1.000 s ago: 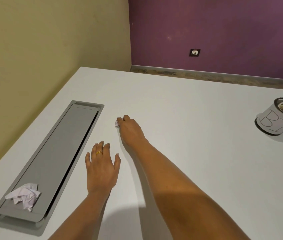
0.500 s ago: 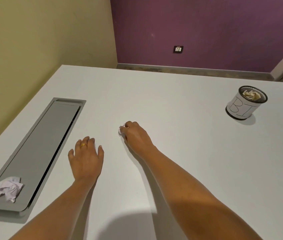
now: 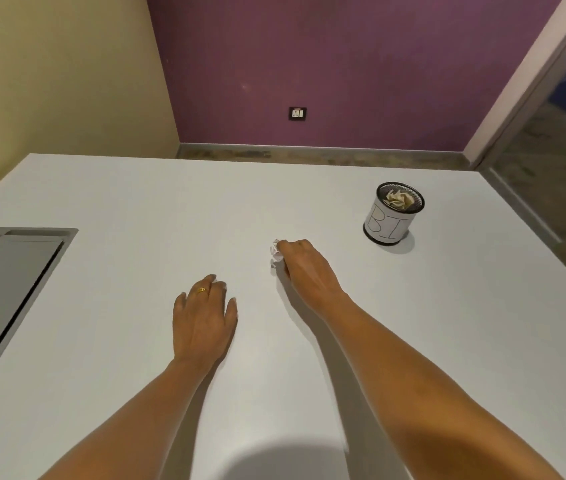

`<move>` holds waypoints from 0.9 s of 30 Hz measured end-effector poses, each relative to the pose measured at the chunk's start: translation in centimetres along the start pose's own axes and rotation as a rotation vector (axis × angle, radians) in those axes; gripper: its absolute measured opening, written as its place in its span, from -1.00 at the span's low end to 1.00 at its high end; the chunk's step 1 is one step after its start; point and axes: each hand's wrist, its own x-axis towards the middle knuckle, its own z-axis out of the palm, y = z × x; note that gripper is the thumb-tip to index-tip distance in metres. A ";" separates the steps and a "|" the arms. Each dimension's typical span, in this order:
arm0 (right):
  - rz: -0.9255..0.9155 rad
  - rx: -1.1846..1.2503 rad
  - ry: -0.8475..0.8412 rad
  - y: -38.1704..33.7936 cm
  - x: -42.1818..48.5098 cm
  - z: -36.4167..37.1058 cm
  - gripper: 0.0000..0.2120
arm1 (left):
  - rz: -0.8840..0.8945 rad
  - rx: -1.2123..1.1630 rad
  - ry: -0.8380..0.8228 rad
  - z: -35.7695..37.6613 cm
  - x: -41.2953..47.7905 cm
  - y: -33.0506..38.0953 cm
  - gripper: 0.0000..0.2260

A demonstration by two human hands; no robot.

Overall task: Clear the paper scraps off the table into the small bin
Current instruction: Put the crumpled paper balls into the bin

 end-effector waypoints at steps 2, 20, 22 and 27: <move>-0.031 -0.032 0.045 2.4 0.2 -1.2 -0.53 | 0.018 -0.010 -0.010 0.5 0.5 1.4 -0.72; 0.419 -0.104 0.376 14.8 4.8 -8.7 -0.82 | 0.038 -0.019 -0.026 3.3 1.0 4.2 -0.60; 0.418 -0.122 0.308 15.2 5.4 -8.5 -0.81 | 0.023 -0.035 -0.024 3.4 1.0 4.2 -0.68; 0.430 -0.115 0.146 15.2 6.5 -8.0 -0.85 | 0.015 -0.021 -0.034 3.4 1.0 4.3 -0.69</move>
